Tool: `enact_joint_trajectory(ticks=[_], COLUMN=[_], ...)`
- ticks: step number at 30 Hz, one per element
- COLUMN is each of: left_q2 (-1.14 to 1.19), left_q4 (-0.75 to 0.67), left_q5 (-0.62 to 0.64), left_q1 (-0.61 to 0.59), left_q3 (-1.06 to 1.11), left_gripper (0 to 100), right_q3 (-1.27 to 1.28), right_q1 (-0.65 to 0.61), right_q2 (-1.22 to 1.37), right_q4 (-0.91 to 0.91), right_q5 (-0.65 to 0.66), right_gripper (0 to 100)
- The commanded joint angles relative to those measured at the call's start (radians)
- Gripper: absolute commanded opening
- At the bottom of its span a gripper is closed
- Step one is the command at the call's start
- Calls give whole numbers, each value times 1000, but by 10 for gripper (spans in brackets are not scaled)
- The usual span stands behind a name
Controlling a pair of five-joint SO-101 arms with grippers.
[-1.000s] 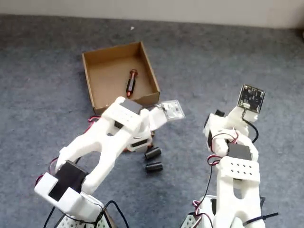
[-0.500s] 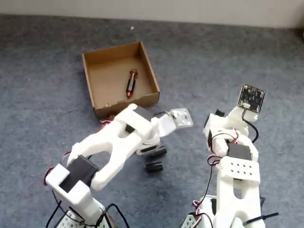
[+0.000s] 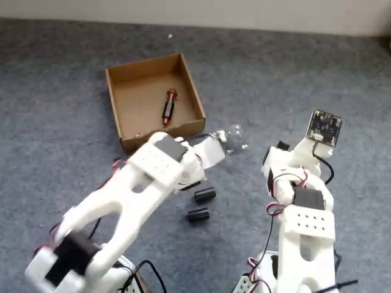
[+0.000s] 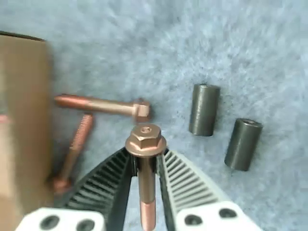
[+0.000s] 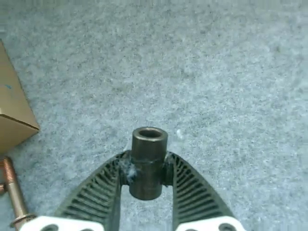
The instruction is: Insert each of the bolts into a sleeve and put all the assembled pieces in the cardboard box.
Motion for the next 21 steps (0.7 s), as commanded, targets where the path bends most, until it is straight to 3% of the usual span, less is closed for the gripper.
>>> enact_joint_trajectory(ticks=[1,6,13,21], left_q2=[-300,-506,-797,-1165], left_q4=[2,2,-2,-137], left_q5=[83,181,288,377], left_q1=[-64,-125,-128,-134], left_q3=[27,59,177,387], left_gripper=[5,5,5,5], right_q3=[-19,41,90,127], right_q1=[-74,-237,-424,-572], right_q2=[-163,-328,-447,-541], right_q4=[25,30,31,30], right_q5=[-8,68,68,68], right_gripper=[5,5,5,5])
